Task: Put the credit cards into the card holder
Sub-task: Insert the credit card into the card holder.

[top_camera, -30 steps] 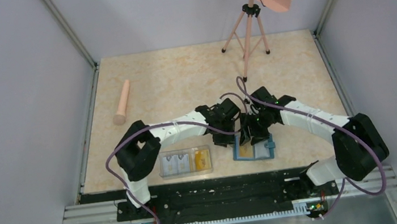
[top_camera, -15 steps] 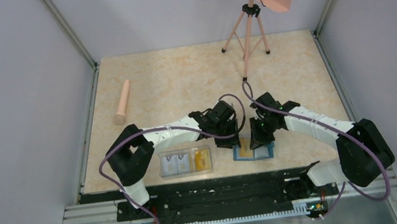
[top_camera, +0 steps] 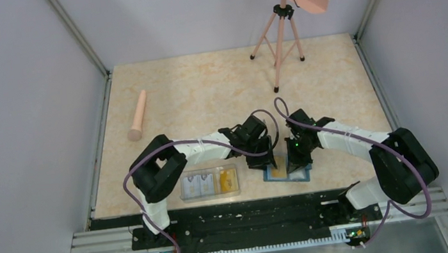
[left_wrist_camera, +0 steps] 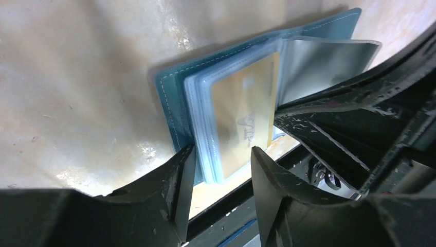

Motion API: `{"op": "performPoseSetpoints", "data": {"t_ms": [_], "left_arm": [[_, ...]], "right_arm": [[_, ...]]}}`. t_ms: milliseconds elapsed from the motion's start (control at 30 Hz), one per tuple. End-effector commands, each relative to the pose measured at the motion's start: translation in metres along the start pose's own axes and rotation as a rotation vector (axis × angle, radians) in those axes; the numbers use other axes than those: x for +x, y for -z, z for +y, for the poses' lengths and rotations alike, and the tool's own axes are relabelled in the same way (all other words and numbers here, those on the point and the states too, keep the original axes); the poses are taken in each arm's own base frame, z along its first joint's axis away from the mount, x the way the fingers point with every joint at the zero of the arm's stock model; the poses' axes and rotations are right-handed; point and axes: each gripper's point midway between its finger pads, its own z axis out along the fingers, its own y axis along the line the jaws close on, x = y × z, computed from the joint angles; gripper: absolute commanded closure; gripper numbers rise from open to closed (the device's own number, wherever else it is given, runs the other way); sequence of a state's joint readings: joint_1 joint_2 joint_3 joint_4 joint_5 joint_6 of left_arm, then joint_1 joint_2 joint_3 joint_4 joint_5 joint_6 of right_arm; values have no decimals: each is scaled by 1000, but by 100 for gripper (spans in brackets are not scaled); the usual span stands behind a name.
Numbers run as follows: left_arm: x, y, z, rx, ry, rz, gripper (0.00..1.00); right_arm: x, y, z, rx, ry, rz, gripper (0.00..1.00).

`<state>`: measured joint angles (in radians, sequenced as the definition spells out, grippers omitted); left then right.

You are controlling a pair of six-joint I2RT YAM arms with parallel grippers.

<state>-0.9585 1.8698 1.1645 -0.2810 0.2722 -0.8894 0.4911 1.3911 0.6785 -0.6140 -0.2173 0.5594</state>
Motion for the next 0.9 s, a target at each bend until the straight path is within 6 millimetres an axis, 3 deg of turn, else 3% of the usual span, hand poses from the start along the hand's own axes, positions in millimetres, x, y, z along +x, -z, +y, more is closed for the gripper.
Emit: {"op": "performPoseSetpoints", "data": {"t_ms": [0, 167, 333, 467, 633, 867], "left_arm": [[-13, -1, -14, 28, -5, -22, 51], [-11, 1, -16, 25, -16, -21, 52], [-18, 19, -7, -90, -61, -89, 51], [-22, 31, -17, -92, -81, -134, 50], [-20, 24, -31, -31, -83, -117, 55], [-15, 13, -29, -30, -74, -83, 56]], "right_arm": [[-6, -5, -4, 11, -15, -23, 94], [-5, -6, -4, 11, -14, -19, 94], [-5, -5, -3, 5, -10, -19, 95], [-6, -4, -1, -1, -7, -21, 96], [-7, -5, 1, -13, -3, -21, 99], [-6, -6, 1, -15, 0, -17, 100]]}}
